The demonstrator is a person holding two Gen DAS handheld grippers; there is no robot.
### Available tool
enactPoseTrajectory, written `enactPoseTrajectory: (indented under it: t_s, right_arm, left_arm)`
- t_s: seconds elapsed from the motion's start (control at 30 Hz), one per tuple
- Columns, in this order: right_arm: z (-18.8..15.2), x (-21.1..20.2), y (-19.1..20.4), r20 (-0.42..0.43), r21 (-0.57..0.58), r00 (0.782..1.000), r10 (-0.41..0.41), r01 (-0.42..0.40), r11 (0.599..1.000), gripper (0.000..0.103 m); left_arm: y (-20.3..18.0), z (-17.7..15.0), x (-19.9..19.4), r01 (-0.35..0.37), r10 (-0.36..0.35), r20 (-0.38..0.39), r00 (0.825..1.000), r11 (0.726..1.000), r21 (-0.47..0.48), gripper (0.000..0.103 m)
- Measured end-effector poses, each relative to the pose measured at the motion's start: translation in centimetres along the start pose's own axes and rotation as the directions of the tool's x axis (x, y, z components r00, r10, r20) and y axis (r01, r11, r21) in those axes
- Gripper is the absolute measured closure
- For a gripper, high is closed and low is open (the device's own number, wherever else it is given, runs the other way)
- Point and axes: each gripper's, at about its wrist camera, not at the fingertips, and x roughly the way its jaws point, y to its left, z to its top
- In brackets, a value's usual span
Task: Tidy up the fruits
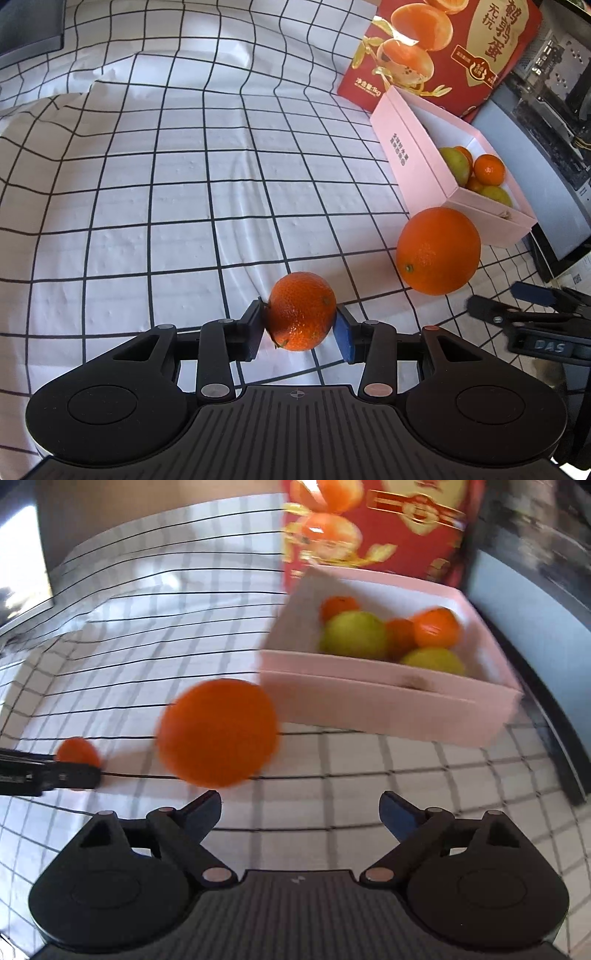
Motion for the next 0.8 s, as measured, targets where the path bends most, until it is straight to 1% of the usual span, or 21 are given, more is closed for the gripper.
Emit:
enactPoseTrajectory:
  t_s: [0.07,0.13,0.2,0.3,0.4,0.5,0.53,0.63,0.67,0.73,0.8]
  right_arm:
    - [-0.4,-0.7,-1.0,0.009,0.018,1.0,-0.01,0.01,1.0,0.01]
    - [-0.7,-1.7,-1.4,0.02,0.022,1.0,0.007,-0.008,1.0,0.01]
    - [-0.9,-2.7,-1.2,0.037,0.016,0.999,0.039,-0.04,0.999,0.01]
    - [-0.2,-3.7,0.3,0.071,-0.017,0.993,0.09,-0.089,0.996,0.01]
    - [1.0,-3.2,2.1,0.08,-0.032,0.99,0.12,-0.118,0.993,0.01]
    - [2.7,-1.7,3.2,0.076,0.033,0.989,0.129,-0.131,0.991,0.01]
    - [3.2,-1.3,3.5,0.077,0.045,0.989,0.123,-0.127,0.991,0.01]
    - [4.6,0.2,4.3,0.084,0.063,0.994,0.071,-0.077,0.995,0.01]
    - [4.9,0.8,4.5,0.073,0.061,0.996,0.06,-0.065,0.996,0.01]
    - [5.3,1.7,4.5,0.042,0.053,0.997,0.064,-0.066,0.996,0.01]
    - [4.8,2.0,4.3,0.011,0.04,0.998,0.06,-0.06,0.997,0.01]
  left_arm:
    - [-0.3,-0.1,0.0,-0.012,0.012,0.001,1.0,1.0,0.009,0.058]
    - [-0.7,-0.1,0.1,-0.03,0.03,0.004,1.0,0.999,0.027,0.058]
    - [-0.9,-0.2,0.1,-0.04,0.04,0.005,0.999,0.998,0.041,0.058]
    - [-1.1,-0.3,0.1,-0.046,0.046,0.006,0.999,0.997,0.054,0.058]
    - [-1.0,-0.2,0.1,-0.045,0.045,0.002,0.999,0.998,0.049,0.058]
    - [-1.0,-0.2,0.1,-0.048,0.048,0.002,0.999,0.998,0.045,0.058]
    - [-1.0,-0.2,0.1,-0.049,0.049,0.003,0.999,0.998,0.046,0.058]
    - [-1.1,-0.2,0.1,-0.05,0.05,0.002,0.999,0.998,0.046,0.058]
    - [-1.0,-0.2,0.1,-0.049,0.049,0.002,0.999,0.998,0.045,0.058]
    - [-0.9,-0.3,0.0,-0.044,0.043,0.003,0.999,0.998,0.039,0.058]
    - [-0.8,-0.3,0.0,-0.038,0.038,0.006,0.999,0.999,0.03,0.058]
